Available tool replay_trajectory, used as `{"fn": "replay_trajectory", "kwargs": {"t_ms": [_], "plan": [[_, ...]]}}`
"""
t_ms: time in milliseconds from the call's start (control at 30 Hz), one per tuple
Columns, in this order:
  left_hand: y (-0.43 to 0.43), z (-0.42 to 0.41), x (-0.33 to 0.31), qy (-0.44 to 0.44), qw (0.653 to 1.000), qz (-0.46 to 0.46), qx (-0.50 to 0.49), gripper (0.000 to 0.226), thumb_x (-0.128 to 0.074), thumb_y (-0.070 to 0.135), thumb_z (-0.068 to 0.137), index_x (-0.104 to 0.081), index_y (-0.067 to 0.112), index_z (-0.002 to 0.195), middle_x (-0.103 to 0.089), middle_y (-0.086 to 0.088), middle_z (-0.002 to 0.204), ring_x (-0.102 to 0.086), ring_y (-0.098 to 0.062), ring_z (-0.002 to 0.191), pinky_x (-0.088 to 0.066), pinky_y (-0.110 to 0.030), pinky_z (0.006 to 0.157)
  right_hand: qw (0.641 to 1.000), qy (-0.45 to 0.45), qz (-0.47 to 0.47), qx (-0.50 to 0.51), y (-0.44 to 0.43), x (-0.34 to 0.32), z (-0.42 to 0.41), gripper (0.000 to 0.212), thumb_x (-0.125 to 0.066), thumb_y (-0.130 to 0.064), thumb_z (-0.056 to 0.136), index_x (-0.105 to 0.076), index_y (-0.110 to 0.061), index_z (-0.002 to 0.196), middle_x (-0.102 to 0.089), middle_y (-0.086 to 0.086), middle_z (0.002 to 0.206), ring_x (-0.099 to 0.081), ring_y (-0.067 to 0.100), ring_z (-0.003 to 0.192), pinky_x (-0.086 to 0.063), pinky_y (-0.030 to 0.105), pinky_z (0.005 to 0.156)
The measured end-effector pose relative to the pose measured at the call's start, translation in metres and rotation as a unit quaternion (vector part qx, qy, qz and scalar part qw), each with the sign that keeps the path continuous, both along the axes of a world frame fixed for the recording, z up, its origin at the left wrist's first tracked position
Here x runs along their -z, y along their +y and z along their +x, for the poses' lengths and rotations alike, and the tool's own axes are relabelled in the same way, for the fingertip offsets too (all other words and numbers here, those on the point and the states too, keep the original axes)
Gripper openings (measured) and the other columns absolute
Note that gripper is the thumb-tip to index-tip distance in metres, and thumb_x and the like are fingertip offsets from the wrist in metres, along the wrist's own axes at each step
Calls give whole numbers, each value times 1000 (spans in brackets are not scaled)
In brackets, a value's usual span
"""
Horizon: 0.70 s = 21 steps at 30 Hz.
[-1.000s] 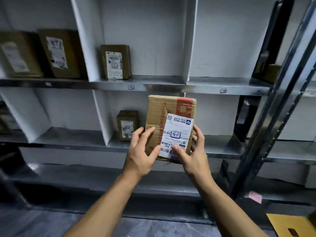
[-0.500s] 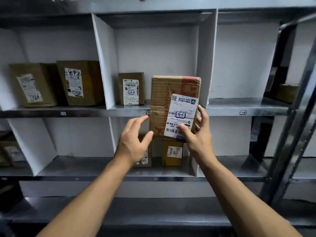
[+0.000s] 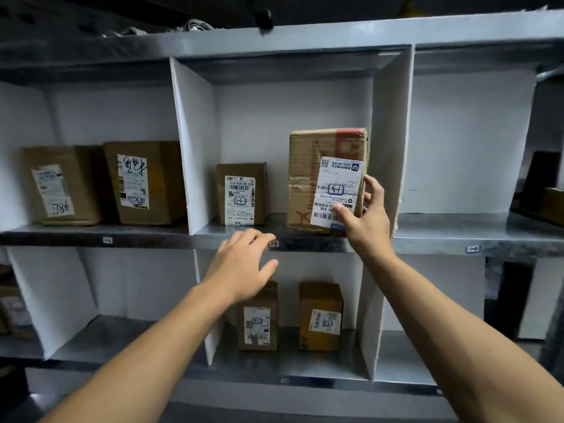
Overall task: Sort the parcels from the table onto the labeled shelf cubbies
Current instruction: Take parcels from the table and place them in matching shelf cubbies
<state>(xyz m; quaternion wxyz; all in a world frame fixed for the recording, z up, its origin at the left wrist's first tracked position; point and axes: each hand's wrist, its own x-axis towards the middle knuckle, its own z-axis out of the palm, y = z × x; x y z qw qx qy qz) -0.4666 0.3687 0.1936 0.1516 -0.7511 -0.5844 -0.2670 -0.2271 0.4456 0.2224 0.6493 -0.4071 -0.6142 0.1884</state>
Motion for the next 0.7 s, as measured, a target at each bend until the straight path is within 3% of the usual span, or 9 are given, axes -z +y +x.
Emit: {"fn": "replay_trajectory", "kwargs": {"t_ms": [167, 333, 600, 700], "plan": [[30, -2, -1, 16, 1000, 13, -6, 53, -46, 51, 93, -40, 31, 142, -45, 9, 136, -37, -14, 128, -31, -36, 107, 1000, -14, -13, -8, 46, 2, 1, 67, -77, -28, 88, -35, -38, 138, -61, -6, 131, -60, 11, 116, -53, 44, 102], [55, -2, 2, 25, 999, 9, -25, 54, -43, 53, 94, -39, 31, 143, -45, 10, 137, -38, -14, 127, -32, -36, 106, 999, -26, -27, -30, 80, 5, 1, 74, -75, -26, 89, -29, -36, 146, -58, -6, 137, -57, 11, 122, -52, 45, 103], [75, 0, 9, -7, 1000, 12, -28, 53, -44, 52, 94, -40, 32, 142, -44, 11, 138, -37, -11, 128, -32, -34, 106, 993, -98, -59, -39, 109, 2, -2, 85, -76, -17, 87, -23, -43, 147, -62, -7, 129, -63, 17, 116, -58, 43, 93], [79, 3, 8, -16, 999, 19, -22, 52, -46, 51, 94, -41, 31, 142, -45, 11, 138, -37, -11, 127, -32, -34, 106, 993, -92, -64, -38, 115, 1, -4, 81, -76, -15, 88, -25, -42, 146, -63, -6, 130, -65, 18, 116, -58, 36, 86]]}}
